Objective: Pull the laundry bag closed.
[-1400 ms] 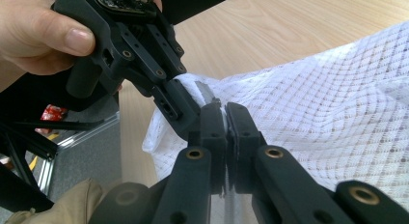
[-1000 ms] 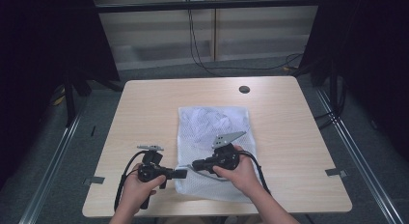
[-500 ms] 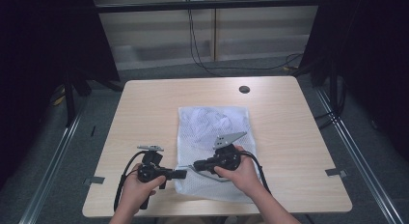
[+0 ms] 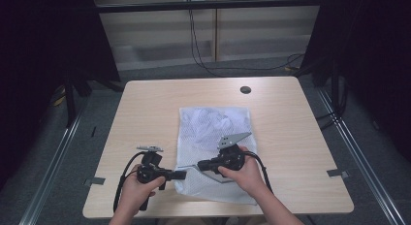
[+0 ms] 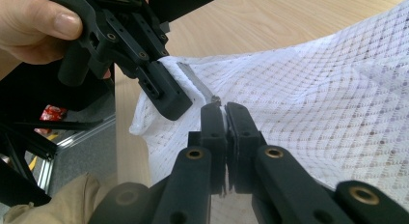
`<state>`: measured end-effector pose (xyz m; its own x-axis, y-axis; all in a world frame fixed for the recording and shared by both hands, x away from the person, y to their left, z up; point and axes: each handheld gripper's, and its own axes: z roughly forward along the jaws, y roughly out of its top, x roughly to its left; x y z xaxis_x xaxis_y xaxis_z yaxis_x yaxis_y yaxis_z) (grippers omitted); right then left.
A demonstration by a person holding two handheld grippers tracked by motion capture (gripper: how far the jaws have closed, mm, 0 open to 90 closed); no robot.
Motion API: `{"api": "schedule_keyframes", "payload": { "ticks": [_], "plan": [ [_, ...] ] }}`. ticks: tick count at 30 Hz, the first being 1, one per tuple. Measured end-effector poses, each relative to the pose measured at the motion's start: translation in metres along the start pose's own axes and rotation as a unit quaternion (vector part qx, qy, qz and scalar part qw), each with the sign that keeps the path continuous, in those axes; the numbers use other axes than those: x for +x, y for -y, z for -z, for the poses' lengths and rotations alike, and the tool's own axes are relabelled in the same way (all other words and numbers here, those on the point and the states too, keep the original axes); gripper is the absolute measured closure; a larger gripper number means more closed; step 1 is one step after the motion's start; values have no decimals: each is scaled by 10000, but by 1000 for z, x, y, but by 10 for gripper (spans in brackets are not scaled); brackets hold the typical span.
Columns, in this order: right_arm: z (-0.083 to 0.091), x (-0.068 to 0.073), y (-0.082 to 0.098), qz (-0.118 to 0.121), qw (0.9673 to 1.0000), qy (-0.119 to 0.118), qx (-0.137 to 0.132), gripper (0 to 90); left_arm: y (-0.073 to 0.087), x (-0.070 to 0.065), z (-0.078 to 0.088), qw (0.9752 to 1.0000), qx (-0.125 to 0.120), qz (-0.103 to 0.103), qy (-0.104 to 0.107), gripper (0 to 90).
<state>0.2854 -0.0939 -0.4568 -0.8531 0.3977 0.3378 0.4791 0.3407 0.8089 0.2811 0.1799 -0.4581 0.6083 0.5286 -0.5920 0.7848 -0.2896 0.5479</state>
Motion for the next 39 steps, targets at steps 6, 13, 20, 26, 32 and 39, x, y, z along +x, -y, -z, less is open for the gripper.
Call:
{"api": "schedule_keyframes", "payload": {
  "ticks": [6, 13, 20, 26, 32, 39],
  "plan": [
    [3, -2, 1, -16, 10000, 57, 18, 869, 1, 1, 2, 10000, -15, 13, -33, 882],
    [6, -4, 4, -55, 10000, 72, -5, 869, 1, 2, 2, 10000, 46, -2, 0, 882],
    [8, -4, 4, -34, 10000, 66, 5, 869, 1, 3, 3, 10000, 29, 24, -15, 883],
    [12, -6, 5, -47, 10000, 82, 4, 869, 2, 3, 3, 10000, 21, 42, -17, 882],
    [13, -6, 5, -11, 10000, 79, 11, 869, 2, 4, 2, 10000, 34, 22, -44, 882],
    [16, -8, 6, -39, 9999, 99, 27, 869, 2, 6, 5, 10000, -21, 89, 0, 882]
  ]
}}
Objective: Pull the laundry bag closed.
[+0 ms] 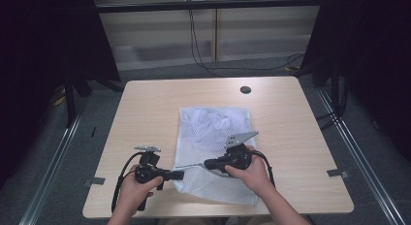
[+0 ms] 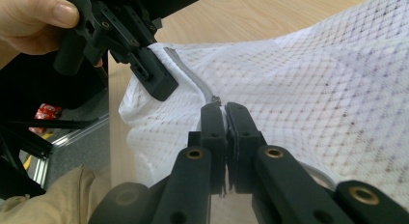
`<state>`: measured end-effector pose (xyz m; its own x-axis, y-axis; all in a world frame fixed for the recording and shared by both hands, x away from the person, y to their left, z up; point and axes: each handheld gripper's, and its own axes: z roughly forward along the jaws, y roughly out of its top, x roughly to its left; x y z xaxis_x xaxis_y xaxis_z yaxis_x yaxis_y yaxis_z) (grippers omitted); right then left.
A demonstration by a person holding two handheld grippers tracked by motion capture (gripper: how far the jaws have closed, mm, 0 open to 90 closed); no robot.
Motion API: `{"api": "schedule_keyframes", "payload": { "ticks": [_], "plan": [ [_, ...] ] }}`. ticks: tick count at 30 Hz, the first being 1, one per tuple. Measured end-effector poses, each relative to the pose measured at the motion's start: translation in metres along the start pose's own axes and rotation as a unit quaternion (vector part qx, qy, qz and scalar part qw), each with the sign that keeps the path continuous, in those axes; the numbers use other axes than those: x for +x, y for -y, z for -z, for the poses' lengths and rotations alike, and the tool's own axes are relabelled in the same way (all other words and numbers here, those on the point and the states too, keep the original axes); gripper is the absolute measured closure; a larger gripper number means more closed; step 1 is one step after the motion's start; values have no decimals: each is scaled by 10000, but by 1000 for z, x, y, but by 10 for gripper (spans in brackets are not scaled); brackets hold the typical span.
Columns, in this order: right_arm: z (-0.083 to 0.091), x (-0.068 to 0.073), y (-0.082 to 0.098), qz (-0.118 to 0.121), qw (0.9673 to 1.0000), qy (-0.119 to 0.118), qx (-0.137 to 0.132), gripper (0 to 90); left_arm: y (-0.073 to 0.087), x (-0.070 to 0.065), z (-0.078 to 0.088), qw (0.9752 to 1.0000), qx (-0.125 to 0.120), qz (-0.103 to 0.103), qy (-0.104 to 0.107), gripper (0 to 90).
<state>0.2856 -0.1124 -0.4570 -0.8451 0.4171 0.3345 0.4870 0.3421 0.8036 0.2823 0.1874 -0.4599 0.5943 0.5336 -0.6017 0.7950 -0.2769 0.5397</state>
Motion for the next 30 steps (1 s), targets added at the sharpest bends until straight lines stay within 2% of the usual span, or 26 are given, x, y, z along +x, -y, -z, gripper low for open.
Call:
{"api": "schedule_keyframes", "payload": {
  "ticks": [4, 13, 15, 18, 28, 30],
  "plan": [
    [2, -1, 0, 9, 10000, 6, -16, 869, -1, -2, -1, 10000, 31, -53, -65, 882],
    [4, -2, 2, 32, 10000, -7, -20, 869, -1, -1, -2, 10000, 35, -41, -21, 882],
    [4, -3, 2, 58, 10000, 53, -27, 869, -1, -1, 0, 10000, 18, -7, -39, 882],
    [7, -6, 5, -48, 10000, 13, -78, 869, 0, 0, 0, 10000, -6, 12, -9, 883],
    [10, -7, 6, 36, 10000, 73, -5, 869, 0, 1, 0, 10000, 22, 34, -24, 882],
    [12, -8, 7, -12, 10000, 70, -20, 869, 0, 1, 0, 10000, -5, 42, -41, 882]
  ]
}}
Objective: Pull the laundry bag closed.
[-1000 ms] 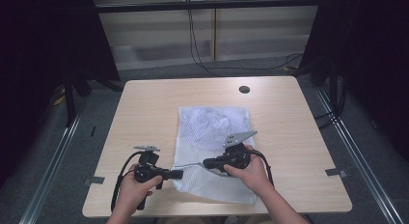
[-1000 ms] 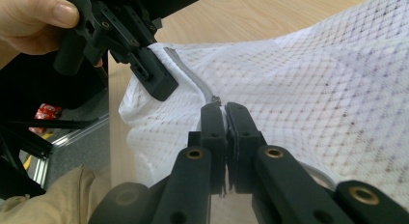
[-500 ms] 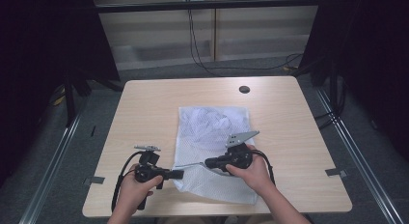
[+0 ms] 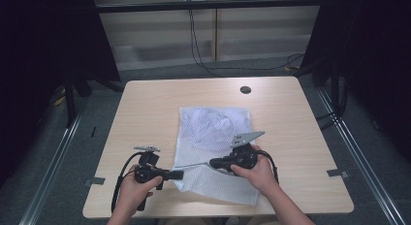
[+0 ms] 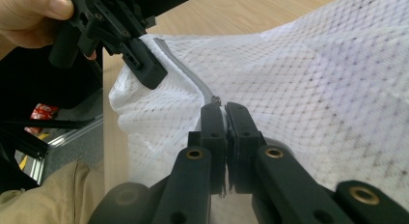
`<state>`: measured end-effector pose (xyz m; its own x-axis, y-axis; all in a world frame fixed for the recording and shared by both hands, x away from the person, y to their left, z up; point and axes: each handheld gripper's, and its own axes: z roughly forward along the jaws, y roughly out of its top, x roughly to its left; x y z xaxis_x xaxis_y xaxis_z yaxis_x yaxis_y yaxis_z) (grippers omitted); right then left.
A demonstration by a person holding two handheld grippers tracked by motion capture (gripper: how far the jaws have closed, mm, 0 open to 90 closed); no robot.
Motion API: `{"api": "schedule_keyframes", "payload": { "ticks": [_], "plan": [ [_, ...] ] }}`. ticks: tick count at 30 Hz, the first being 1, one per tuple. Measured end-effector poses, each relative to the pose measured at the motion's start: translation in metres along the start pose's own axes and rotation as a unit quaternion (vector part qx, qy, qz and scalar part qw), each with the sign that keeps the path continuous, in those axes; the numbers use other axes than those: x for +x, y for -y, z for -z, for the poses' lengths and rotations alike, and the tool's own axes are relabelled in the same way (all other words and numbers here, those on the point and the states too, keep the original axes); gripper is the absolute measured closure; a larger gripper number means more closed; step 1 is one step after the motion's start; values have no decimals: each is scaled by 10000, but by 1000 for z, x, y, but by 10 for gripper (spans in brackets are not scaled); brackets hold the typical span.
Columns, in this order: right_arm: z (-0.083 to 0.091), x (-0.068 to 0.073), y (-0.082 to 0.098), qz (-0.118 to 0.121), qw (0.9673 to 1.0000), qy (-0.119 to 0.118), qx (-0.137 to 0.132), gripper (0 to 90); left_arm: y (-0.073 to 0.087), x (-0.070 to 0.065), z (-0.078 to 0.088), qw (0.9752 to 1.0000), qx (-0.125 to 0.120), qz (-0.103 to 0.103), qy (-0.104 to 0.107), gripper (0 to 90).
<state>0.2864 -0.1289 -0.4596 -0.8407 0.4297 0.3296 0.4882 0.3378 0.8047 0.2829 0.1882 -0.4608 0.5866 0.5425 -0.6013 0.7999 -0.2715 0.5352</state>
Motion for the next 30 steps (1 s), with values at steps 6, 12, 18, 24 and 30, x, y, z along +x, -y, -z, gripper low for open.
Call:
{"api": "schedule_keyframes", "payload": {
  "ticks": [6, 12, 18, 24, 30],
  "plan": [
    [3, -2, 1, 10, 10000, 31, -24, 869, 0, -1, -3, 10000, 67, -44, -42, 882],
    [5, -2, 3, 24, 10000, 47, -30, 869, 0, 1, 0, 10000, 47, -2, -9, 883],
    [8, -3, 4, 12, 10000, 73, -38, 869, 0, 0, -1, 10000, 56, -9, -6, 883],
    [9, -3, 5, 27, 10000, 65, -65, 869, 0, -1, -1, 10000, 68, -10, 10, 882],
    [12, -4, 7, -13, 10000, 54, -67, 869, 0, 0, -1, 10000, 61, 2, 29, 882]
  ]
}}
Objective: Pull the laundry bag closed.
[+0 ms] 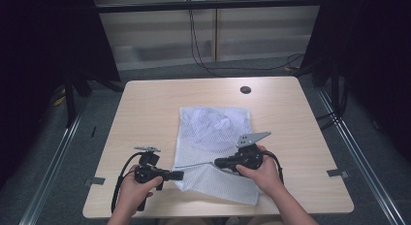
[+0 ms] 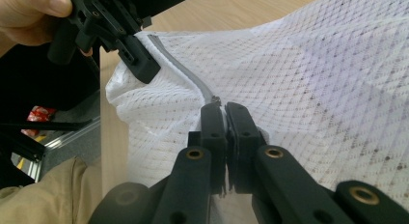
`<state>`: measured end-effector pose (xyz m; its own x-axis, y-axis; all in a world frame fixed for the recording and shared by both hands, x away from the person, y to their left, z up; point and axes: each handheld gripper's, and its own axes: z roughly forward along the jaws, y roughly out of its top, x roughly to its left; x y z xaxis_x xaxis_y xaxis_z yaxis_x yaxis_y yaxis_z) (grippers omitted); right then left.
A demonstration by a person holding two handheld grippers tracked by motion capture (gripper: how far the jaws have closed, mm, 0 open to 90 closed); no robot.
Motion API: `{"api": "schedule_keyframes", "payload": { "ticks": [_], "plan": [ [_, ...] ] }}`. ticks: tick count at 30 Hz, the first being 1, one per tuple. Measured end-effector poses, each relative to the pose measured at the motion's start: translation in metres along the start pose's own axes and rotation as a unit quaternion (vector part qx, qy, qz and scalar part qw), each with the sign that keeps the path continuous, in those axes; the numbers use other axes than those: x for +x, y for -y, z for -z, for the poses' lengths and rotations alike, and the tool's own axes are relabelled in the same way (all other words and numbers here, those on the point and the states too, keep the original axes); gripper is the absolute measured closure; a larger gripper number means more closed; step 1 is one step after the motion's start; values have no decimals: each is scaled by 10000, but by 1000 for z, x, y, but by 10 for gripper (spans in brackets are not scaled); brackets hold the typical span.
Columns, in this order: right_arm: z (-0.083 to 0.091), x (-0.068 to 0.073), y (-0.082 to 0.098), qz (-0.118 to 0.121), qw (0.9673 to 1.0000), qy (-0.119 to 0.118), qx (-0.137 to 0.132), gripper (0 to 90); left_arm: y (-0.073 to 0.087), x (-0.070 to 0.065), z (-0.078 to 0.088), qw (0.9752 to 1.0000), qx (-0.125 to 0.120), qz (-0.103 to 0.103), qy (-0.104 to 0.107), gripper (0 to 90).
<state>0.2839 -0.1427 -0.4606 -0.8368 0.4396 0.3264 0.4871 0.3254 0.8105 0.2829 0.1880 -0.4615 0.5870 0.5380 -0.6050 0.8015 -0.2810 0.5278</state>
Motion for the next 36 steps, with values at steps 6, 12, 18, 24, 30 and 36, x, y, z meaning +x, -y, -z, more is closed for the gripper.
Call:
{"api": "schedule_keyframes", "payload": {
  "ticks": [6, 12, 18, 24, 30, 36],
  "plan": [
    [2, -1, 1, 10, 10000, -7, -8, 869, 0, -1, -1, 10000, 8, -6, -19, 883],
    [2, 0, 1, 26, 10000, -39, -2, 869, 0, 0, 0, 10000, 20, 2, 0, 883],
    [7, -3, 4, -51, 10000, -37, -38, 869, 0, 1, 1, 10000, 18, 7, -10, 882],
    [8, -3, 5, -29, 10000, -13, -19, 869, 0, 0, 1, 10000, 26, -3, -27, 883],
    [13, -5, 8, -48, 10000, 48, -16, 869, 0, 2, 3, 10000, 26, 5, -43, 883],
    [18, -7, 11, -94, 9999, 78, -18, 869, 1, 3, 3, 10000, 33, 1, -15, 883]
  ]
}}
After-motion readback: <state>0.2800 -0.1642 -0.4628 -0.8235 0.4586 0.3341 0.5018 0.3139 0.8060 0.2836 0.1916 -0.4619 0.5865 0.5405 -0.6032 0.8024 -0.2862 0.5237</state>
